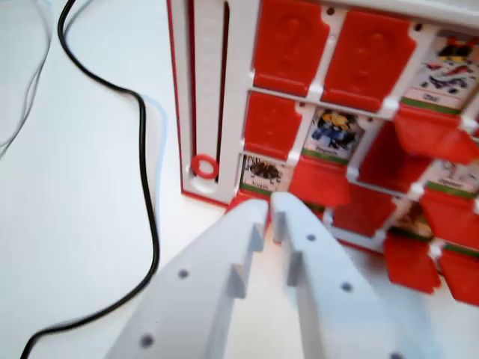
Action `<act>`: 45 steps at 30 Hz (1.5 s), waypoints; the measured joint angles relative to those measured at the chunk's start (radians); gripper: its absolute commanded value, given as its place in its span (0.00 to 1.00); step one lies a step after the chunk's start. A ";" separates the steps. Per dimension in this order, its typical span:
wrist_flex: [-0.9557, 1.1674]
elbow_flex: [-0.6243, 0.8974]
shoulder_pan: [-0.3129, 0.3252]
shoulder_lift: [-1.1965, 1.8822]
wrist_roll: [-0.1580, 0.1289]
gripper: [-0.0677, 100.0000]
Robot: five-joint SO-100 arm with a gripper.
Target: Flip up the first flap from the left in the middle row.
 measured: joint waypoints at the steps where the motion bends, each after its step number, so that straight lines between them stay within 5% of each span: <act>1: 0.054 0.034 0.000 0.095 -0.018 0.00; 10: 0.548 0.264 0.046 1.008 -0.115 0.00; 20: 0.842 0.179 0.066 1.169 -0.115 0.00; 45: 0.861 0.135 0.215 1.169 -0.103 0.00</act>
